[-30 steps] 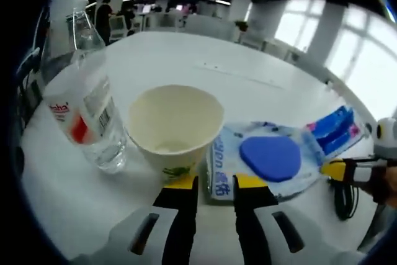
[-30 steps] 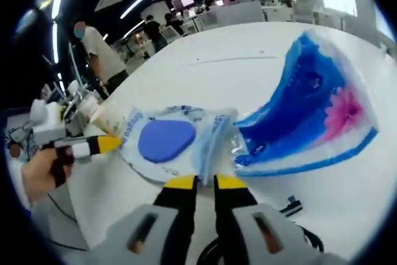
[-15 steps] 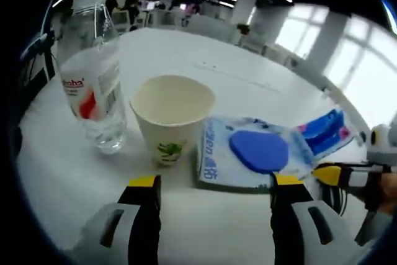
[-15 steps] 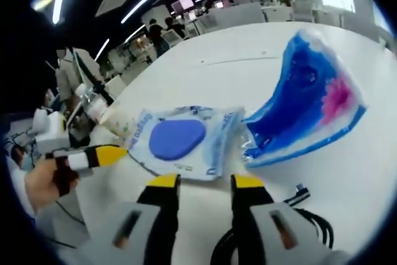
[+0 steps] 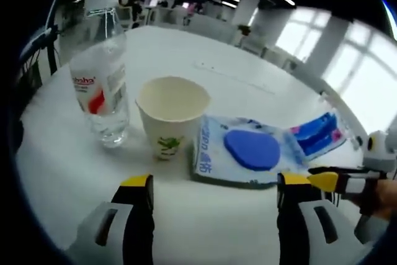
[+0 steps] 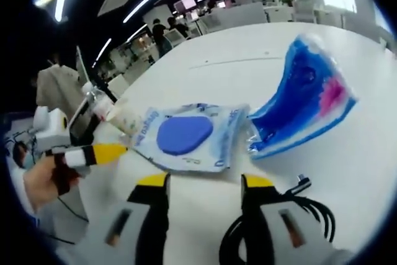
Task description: Arrange the tabletop items into an orderly group along one side of the table until the central work area is clear of visible clutter.
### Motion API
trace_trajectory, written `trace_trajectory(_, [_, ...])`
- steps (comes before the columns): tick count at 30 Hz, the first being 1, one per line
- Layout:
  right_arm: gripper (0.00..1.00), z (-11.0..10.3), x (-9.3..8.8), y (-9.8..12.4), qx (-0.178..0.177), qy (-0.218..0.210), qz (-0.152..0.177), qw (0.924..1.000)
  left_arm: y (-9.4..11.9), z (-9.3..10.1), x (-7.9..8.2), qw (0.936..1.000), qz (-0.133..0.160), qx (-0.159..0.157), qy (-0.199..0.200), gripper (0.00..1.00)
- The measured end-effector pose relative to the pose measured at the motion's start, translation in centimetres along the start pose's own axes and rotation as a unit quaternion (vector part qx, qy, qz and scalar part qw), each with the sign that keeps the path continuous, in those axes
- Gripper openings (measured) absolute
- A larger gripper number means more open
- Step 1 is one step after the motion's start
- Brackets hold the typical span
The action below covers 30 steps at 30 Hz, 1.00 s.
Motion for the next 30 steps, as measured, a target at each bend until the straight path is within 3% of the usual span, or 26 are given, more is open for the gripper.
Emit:
trace_trajectory(7, [0.43,0.1,0.2,0.5,-0.003,-0.004,0.006,1.0000,0.2,0.2,-0.1,1.0000,0.002,-0.003,0.004,0.76])
trace_trajectory(16, [0.40,0.0,0.1,1.4,-0.013,0.025,0.007,0.9996,0.5,0.5,-0.5,1.0000,-0.001,-0.006,0.000,0.74])
trace_trajectory(25, [0.34,-0.4,1.1,3.3,-0.040,0.129,0.030,0.9904,0.4,1.1,-1.2,0.9999,-0.007,-0.012,0.005,0.72])
trace_trajectory(27, [0.32,-0.4,1.5,3.6,-0.048,0.159,0.038,0.9854,0.4,1.2,-1.3,0.9999,-0.008,-0.012,0.006,0.72])
trace_trajectory(30, [0.31,-0.7,2.4,4.4,-0.067,0.220,0.054,0.9716,0.5,1.4,-1.5,0.9998,-0.009,-0.015,0.005,0.71])
Point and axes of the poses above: the point that each gripper's makers call its tool centre point, and the gripper's own axes: y roughly backward along the fingers, z roughly to its right, x roughly out of its top, the point moved 4 cm from there along y, roughly backward along the fingers, and after that the axes turned 13 degrees about -y, right-handed, at the moved point
